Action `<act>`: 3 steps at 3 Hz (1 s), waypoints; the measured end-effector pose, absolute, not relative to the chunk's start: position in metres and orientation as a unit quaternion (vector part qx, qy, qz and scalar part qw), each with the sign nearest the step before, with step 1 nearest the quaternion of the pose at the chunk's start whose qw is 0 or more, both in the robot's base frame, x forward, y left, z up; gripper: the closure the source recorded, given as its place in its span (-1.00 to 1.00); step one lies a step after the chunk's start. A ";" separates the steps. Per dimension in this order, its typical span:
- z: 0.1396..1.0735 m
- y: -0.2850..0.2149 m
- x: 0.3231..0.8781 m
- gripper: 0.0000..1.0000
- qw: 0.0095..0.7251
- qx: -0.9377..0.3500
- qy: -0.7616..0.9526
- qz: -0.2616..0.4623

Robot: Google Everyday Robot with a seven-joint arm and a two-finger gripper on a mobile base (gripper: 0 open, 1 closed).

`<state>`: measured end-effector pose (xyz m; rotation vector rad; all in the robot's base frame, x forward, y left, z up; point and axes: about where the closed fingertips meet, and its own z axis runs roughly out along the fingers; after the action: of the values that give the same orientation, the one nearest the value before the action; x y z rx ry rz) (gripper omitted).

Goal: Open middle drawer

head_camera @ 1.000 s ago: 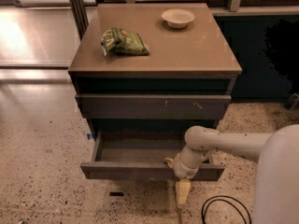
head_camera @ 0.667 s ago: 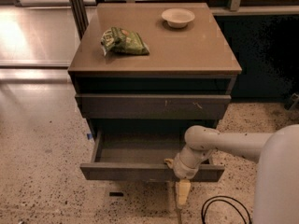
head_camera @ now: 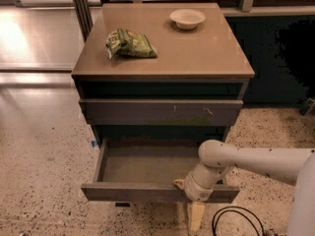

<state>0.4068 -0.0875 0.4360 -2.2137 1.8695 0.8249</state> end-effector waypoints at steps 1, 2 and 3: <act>0.430 -0.086 0.409 -1.00 0.063 -0.743 0.607 0.273; 0.427 -0.082 0.397 -1.00 0.059 -0.763 0.581 0.275; 0.429 -0.083 0.397 -1.00 0.059 -0.763 0.581 0.275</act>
Offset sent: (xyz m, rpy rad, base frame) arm -0.0277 0.0097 -0.0137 0.0288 -0.0321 0.2153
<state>0.3974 -0.0825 0.4293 -2.3119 1.7604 0.8335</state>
